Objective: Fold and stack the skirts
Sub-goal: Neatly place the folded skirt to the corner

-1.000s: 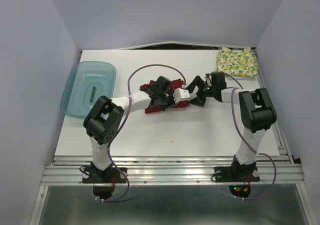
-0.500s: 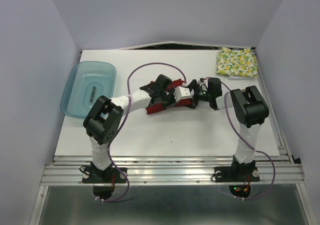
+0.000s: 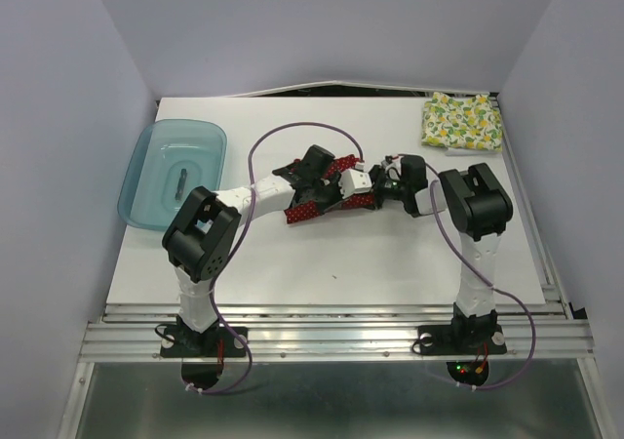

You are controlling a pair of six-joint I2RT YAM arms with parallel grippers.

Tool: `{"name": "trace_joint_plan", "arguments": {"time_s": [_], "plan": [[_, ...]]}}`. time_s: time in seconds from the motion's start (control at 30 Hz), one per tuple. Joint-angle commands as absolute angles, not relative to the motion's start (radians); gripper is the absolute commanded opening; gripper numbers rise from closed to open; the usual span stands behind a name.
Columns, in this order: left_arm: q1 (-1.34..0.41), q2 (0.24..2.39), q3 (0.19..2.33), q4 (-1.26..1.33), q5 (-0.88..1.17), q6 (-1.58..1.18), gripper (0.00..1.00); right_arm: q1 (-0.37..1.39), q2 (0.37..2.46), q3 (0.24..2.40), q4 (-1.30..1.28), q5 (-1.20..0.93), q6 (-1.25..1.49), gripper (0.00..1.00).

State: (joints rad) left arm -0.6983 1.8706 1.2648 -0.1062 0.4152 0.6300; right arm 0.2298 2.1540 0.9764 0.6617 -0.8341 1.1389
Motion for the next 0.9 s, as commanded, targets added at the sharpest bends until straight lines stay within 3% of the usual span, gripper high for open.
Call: {"name": "trace_joint_plan", "arguments": {"time_s": [0.0,0.07,0.13,0.3,0.33,0.4,0.43,0.6,0.63,0.87], "plan": [[-0.693,1.868,1.302,-0.101,0.443,0.637,0.0,0.244,2.198,0.971,0.598,-0.798,1.127,0.33],[-0.693,1.868,1.304,-0.101,0.442,0.635,0.0,0.244,2.197,0.977,0.598,-0.802,1.118,0.22],[-0.693,1.865,1.304,-0.1,0.439,0.632,0.04,0.244,2.191,0.986,0.595,-0.81,1.106,0.03],[-0.681,1.809,1.292,-0.095,0.422,0.576,0.35,0.244,2.145,1.038,0.424,-0.789,0.947,0.01],[-0.675,1.771,1.289,-0.095,0.423,0.56,0.48,0.244,2.132,1.075,0.379,-0.746,0.909,0.01],[-0.658,1.729,1.279,-0.1,0.434,0.522,0.51,0.244,2.097,1.107,0.309,-0.707,0.797,0.01],[-0.638,1.685,1.276,-0.103,0.44,0.485,0.67,0.244,2.085,1.129,0.214,-0.652,0.746,0.01],[-0.586,1.582,1.247,-0.117,0.405,0.417,0.69,0.244,2.054,1.321,-0.081,-0.46,0.434,0.01],[-0.566,1.562,1.233,-0.112,0.382,0.39,0.76,0.244,2.052,1.339,-0.131,-0.41,0.37,0.01],[-0.462,1.56,1.216,-0.115,0.457,0.315,0.76,0.244,2.052,1.478,-0.236,-0.241,0.146,0.01]]}}
